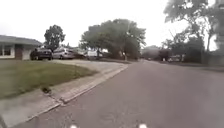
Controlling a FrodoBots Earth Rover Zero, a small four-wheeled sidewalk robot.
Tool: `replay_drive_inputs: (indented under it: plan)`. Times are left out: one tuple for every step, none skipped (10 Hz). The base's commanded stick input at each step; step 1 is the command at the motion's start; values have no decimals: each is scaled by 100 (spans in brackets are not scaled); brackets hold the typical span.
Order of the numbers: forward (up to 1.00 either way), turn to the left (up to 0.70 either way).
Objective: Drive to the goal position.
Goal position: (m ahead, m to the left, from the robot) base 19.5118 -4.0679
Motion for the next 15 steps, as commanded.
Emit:
replay_drive_inputs:
  plan:
    - [100,0]
    - [100,0]
    - [100,0]
    - [100,0]
    - [100,-1]
    - [100,-3]
    - [100,-10]
    - [100,-17]
    - [100,-14]
    - [100,0]
    - [100,0]
    - [100,0]
    - [100,0]
    - [100,-2]
    - [100,-40]
